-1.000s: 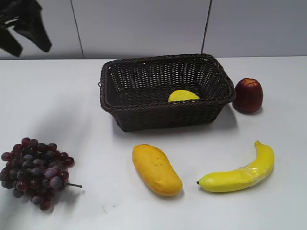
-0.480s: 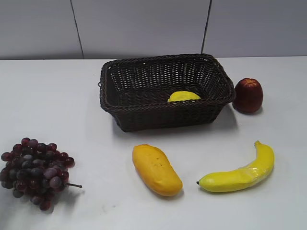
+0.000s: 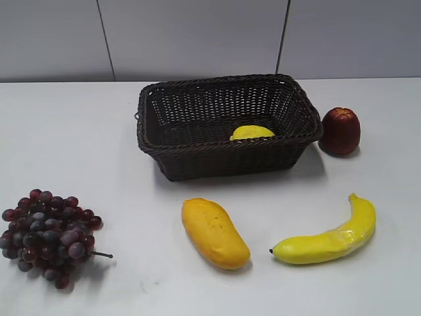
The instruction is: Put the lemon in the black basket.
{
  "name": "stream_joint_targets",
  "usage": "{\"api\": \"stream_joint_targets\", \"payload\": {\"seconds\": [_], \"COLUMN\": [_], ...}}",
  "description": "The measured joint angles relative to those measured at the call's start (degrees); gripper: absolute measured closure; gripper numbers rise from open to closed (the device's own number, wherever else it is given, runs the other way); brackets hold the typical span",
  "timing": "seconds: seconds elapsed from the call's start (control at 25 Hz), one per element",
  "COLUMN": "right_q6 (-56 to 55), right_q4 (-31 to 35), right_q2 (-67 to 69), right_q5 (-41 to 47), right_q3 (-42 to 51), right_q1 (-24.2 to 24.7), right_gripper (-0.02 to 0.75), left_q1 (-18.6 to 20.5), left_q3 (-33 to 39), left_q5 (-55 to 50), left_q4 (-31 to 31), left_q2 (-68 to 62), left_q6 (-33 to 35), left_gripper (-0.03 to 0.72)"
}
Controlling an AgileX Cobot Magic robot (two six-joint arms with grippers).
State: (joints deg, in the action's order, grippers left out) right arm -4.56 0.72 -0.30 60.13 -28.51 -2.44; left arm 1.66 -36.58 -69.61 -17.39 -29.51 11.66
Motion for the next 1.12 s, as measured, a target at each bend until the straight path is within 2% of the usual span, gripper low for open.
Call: {"api": "stream_joint_targets", "payload": {"seconds": [0.16,0.4,0.72,1.12], "right_q6": [0.0,0.0,0.0,0.0], "right_q4": [0.0,0.0,0.0,0.0], "right_q2": [0.0,0.0,0.0,0.0], "right_q5": [0.0,0.0,0.0,0.0], "right_q3": [0.0,0.0,0.0,0.0], "right_q1": [0.0,0.0,0.0,0.0], "right_gripper": [0.167,0.167,0.167,0.167], "left_q1": [0.0,0.0,0.0,0.0], "left_q3": [1.6,2.0,8.6,8.6], "left_q5": [-0.1,0.4,5.5,6.4], "left_q4": [1.4,8.2,8.6,8.3], "left_q2": [14.9,28.9,29.8,29.8], "left_q6": [-0.4,-0.4,-0.4,-0.4], "left_gripper": [0.135,0.135,0.135,0.135]}}
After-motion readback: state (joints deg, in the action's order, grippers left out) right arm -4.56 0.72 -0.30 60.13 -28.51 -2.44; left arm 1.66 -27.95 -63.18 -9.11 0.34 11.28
